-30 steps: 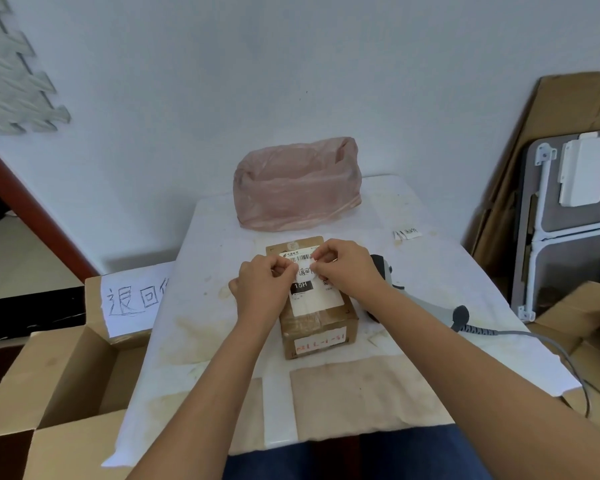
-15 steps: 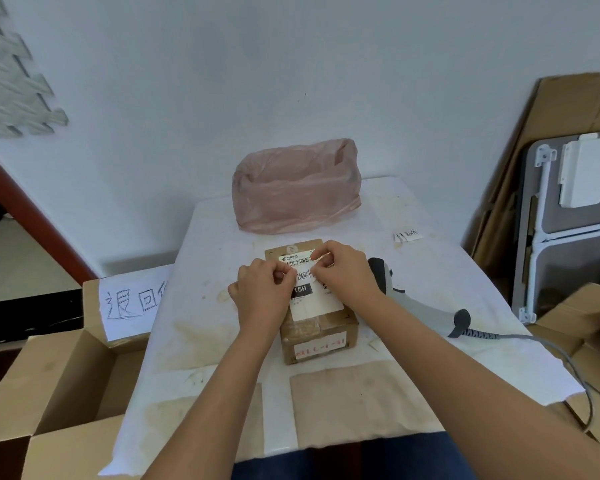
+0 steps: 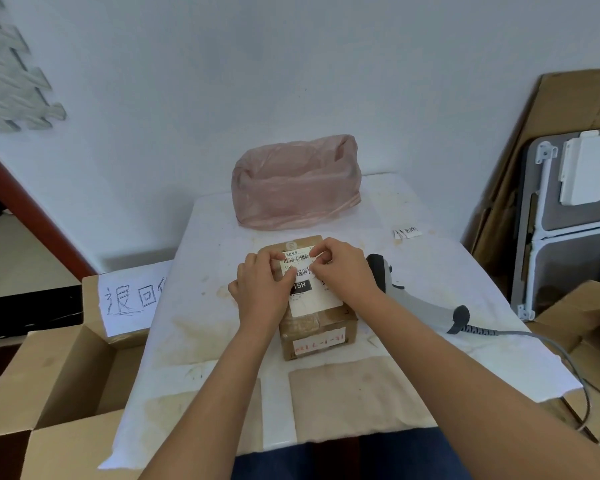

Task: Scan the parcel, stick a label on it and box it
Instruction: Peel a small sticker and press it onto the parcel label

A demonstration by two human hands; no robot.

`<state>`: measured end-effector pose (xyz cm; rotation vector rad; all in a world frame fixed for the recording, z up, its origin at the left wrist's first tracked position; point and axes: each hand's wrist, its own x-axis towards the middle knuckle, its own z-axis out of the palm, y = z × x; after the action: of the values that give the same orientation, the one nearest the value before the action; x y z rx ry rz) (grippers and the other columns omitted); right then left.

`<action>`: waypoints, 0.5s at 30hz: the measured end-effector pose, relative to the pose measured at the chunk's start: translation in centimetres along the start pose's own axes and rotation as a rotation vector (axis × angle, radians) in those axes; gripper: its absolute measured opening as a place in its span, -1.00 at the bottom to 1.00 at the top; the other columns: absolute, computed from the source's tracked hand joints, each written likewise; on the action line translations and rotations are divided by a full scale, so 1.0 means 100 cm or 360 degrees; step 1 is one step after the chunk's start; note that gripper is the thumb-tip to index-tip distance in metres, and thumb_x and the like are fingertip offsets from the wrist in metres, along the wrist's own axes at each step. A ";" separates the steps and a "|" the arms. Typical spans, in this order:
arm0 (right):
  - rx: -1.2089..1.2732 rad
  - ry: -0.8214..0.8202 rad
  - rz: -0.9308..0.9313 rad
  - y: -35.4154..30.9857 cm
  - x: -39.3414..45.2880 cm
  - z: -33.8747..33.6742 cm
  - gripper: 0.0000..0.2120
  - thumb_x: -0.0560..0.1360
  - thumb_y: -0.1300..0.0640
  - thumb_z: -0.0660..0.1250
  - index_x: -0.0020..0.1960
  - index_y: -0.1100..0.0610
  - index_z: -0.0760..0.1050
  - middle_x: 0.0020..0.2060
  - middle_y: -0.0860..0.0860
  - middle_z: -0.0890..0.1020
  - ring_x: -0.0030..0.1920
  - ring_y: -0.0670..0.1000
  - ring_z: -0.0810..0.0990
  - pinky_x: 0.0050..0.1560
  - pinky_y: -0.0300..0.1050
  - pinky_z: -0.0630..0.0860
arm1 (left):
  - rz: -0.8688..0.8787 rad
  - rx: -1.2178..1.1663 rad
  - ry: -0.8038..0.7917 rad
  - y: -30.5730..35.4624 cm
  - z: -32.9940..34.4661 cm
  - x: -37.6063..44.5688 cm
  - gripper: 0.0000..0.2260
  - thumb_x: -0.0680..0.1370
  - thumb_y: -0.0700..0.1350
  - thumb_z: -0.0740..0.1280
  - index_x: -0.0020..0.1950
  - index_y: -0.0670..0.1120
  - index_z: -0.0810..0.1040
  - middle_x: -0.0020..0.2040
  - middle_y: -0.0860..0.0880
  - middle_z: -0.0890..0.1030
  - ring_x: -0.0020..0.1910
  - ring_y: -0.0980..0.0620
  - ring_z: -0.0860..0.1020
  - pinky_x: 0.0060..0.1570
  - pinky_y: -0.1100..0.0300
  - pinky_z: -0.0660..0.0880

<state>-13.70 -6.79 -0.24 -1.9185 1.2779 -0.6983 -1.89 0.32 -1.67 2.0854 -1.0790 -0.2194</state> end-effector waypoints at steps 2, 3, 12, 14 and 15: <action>-0.0007 0.0003 0.0002 0.000 0.000 0.000 -0.84 0.45 0.23 0.34 -0.08 -0.03 0.51 -0.22 -0.03 0.67 -0.11 0.04 0.65 -0.01 0.08 0.61 | 0.0035 -0.0043 -0.0015 -0.002 -0.002 -0.001 -0.84 0.52 -0.03 0.42 0.09 0.10 0.57 -0.05 0.07 0.48 0.11 0.00 0.48 0.08 0.06 0.24; -0.0011 0.0004 0.0002 0.000 0.001 0.000 -0.84 0.45 0.23 0.34 -0.08 -0.03 0.52 -0.25 -0.06 0.65 -0.11 0.03 0.65 0.00 0.08 0.60 | 0.0061 -0.0065 -0.0019 -0.003 -0.003 -0.002 -0.85 0.52 -0.04 0.43 0.06 0.13 0.58 -0.05 0.06 0.48 0.09 0.00 0.50 0.07 0.07 0.22; -0.0042 -0.0001 -0.0002 0.001 0.000 0.001 -0.84 0.47 0.22 0.33 0.01 0.04 0.57 -0.23 -0.08 0.63 -0.08 0.02 0.64 0.00 0.02 0.59 | 0.0132 0.0064 -0.0124 -0.013 -0.007 -0.003 -0.89 0.57 0.07 0.36 0.04 0.23 0.67 0.07 0.11 0.45 0.12 0.07 0.52 0.14 0.09 0.12; -0.0048 -0.0003 0.0006 0.000 0.000 0.000 -0.84 0.47 0.21 0.33 0.01 0.03 0.57 -0.22 -0.09 0.62 -0.07 0.00 0.64 -0.02 -0.02 0.58 | 0.0149 0.0099 -0.0144 -0.013 -0.007 -0.003 -0.87 0.58 0.07 0.34 0.07 0.24 0.67 0.08 0.12 0.43 0.12 0.09 0.52 0.15 0.10 0.11; -0.0046 0.0000 0.0007 0.001 0.000 0.000 -0.84 0.47 0.21 0.33 0.02 0.03 0.57 -0.22 -0.09 0.62 -0.07 0.00 0.63 -0.03 -0.04 0.57 | 0.0157 0.0111 -0.0150 -0.013 -0.008 -0.003 -0.86 0.59 0.07 0.34 0.08 0.24 0.66 0.09 0.12 0.42 0.11 0.09 0.52 0.16 0.11 0.11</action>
<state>-13.71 -6.78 -0.31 -1.9384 1.2986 -0.6805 -0.88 1.43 -2.11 2.0946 -1.2590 -0.2365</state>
